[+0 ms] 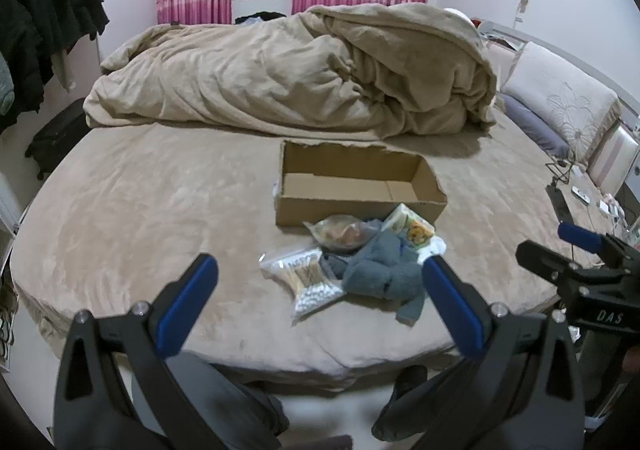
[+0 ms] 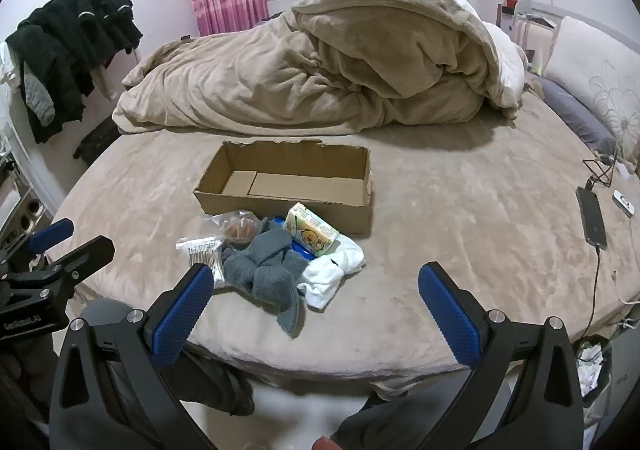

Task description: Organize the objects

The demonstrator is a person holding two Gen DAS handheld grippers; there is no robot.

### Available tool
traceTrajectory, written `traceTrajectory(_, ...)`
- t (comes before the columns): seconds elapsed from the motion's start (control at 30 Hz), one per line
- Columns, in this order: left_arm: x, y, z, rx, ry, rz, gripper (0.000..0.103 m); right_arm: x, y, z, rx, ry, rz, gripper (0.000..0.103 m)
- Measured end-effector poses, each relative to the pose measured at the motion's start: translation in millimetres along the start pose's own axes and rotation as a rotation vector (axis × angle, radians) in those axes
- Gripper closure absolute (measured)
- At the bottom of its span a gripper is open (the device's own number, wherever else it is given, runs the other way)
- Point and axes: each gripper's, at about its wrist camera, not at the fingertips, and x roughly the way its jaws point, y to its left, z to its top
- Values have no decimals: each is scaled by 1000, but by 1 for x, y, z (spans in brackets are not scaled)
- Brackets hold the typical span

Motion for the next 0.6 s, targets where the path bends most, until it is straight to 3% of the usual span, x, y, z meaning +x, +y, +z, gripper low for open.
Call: traceTrajectory(0.6,-3,-2,4,5,-14,-10,0,4,-2,2,1,5,2,0)
